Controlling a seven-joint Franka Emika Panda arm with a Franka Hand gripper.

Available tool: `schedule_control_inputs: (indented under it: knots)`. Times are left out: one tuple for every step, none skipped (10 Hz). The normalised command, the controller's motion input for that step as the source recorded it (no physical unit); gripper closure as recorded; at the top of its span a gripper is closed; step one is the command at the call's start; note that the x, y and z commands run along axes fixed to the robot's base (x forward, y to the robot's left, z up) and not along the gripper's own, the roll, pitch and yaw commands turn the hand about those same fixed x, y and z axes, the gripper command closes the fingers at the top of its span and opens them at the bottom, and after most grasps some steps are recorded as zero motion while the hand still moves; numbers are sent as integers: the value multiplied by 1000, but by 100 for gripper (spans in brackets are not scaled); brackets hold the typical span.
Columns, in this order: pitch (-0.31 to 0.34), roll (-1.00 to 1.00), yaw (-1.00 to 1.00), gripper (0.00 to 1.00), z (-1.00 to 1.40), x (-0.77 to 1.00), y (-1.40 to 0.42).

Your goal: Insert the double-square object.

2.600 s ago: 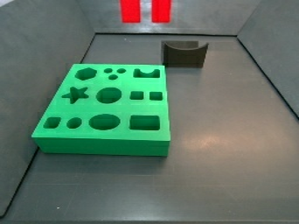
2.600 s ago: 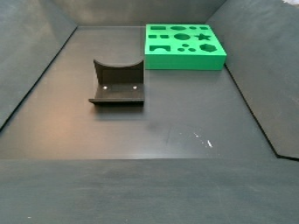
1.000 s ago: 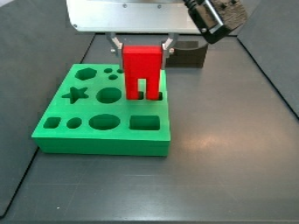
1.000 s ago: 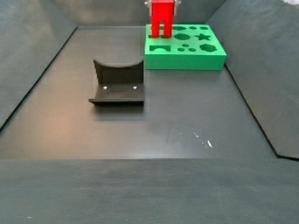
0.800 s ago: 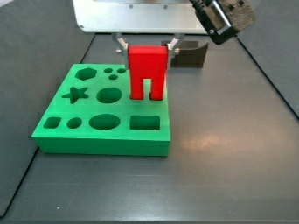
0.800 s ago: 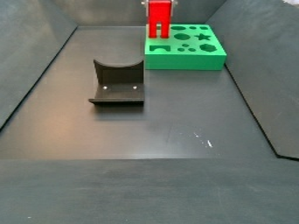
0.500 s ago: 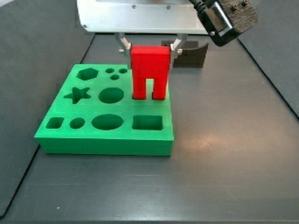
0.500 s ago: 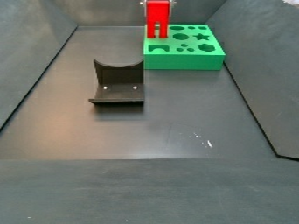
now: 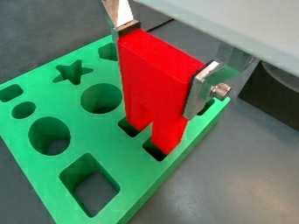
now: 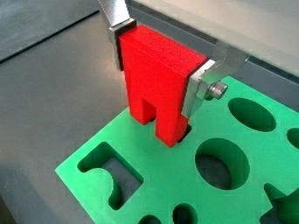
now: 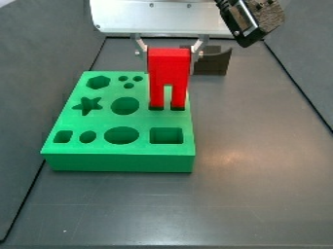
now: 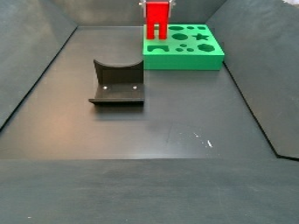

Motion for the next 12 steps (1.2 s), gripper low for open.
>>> schedule_control_inputs:
  knots:
    - [-74,-153,0,100,-557,-140,-180]
    - [-81,-166,0,100,-543,-71,-226]
    - [-83,-169,0,100,-574,0,-209]
    - [-77,-130,0,100,-649,0,-123]
    - [-31,-47,0,100,-766,69,23]
    - [0,3,0,100,-763,83,146]
    - [0,90,0,100,-706,89,234]
    - [1,64,-31,100,-603,97,220]
    - [0,24,-49,100,-489,49,166]
    - [0,-31,-37,100,-251,54,71]
    - [0,-100,0,100,-34,0,114]
    - [-4,0,0,100,0,0,0]
